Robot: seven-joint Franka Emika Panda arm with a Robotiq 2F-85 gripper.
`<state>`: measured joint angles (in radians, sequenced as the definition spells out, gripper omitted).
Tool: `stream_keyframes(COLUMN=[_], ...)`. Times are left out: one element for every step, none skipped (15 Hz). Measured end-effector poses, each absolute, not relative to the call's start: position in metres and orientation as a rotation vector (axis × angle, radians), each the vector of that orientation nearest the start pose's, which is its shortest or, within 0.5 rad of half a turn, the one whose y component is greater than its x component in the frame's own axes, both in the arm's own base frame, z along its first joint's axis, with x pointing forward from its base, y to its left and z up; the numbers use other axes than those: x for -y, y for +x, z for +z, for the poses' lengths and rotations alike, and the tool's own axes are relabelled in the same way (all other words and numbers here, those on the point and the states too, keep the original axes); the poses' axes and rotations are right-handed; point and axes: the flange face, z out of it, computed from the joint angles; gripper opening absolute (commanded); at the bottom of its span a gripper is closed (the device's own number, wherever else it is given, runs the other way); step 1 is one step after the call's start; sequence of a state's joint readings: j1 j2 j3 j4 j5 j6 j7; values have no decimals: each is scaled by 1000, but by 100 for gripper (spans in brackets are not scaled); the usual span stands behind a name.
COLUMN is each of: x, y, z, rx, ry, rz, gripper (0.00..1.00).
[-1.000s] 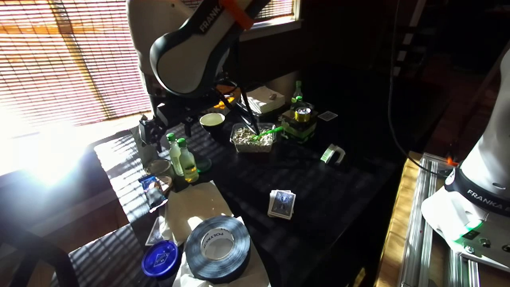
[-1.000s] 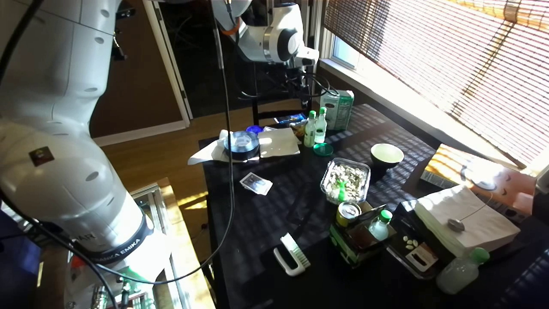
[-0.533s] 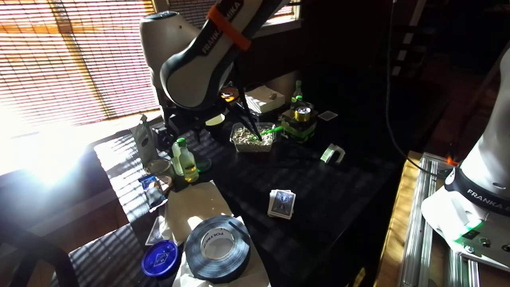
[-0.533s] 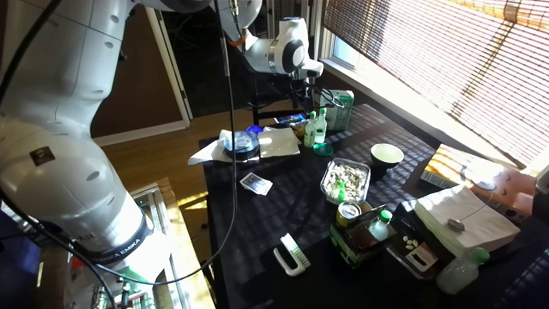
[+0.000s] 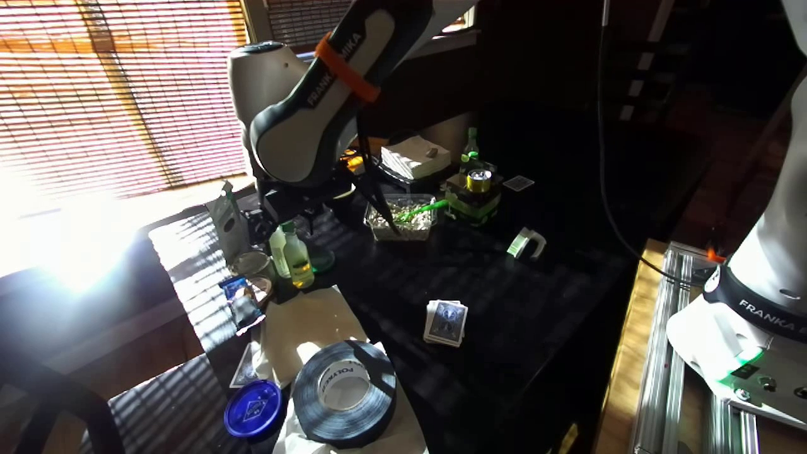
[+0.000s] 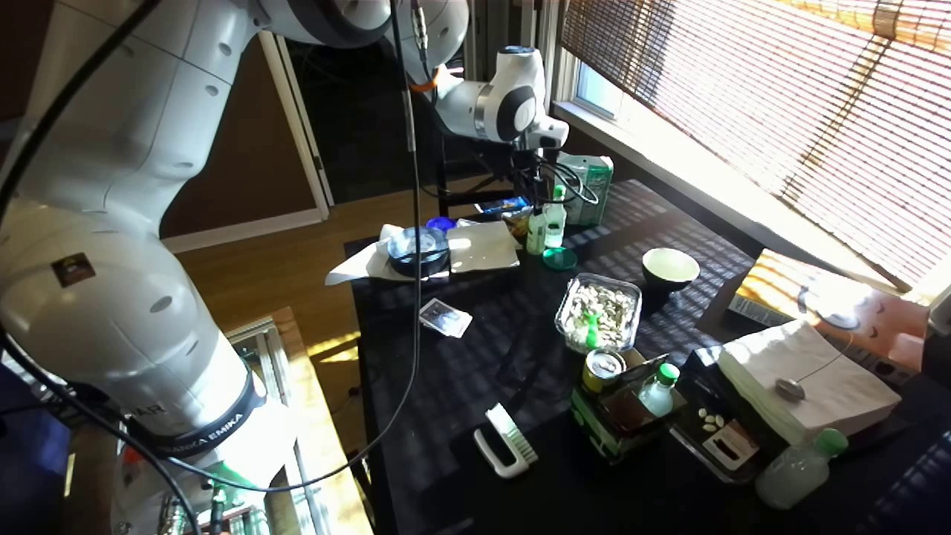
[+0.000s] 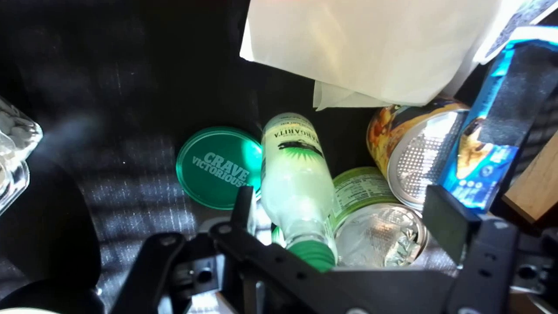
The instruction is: Move one bottle to the right
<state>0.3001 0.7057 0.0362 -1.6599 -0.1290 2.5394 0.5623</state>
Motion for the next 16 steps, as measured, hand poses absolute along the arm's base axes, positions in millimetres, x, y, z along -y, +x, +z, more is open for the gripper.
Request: stream_keyframes(x=[-229,-226,-224,-221,-218,-216,-214,-213,-213,-213,-213,-214,-214,-214,-214,-213], y=[665,669,672,675,678,680,681,682,683,683,683,683,683,683,683,683], z=[215,215,215,216,215,215,214,213,212,210,209,208,208,208,208,208], rx=[-221,-228,-231,-229,-223,-213,-202,-192,-181,-171,-165,-161,-159,-159,-160,-162], ry=[-3096,-3095,-3096,-3099,-3103,-3107,-3111,-3114,-3116,-3117,-3119,-3120,-3120,-3121,-3122,-3123], rz=[-292,-301,-310,-318,-325,-329,-331,-332,-332,-331,-330,-328,-327,-327,-327,-328], gripper=[95,93,93,91,90,82,78,69,57,50,42,35,29,24,21,14])
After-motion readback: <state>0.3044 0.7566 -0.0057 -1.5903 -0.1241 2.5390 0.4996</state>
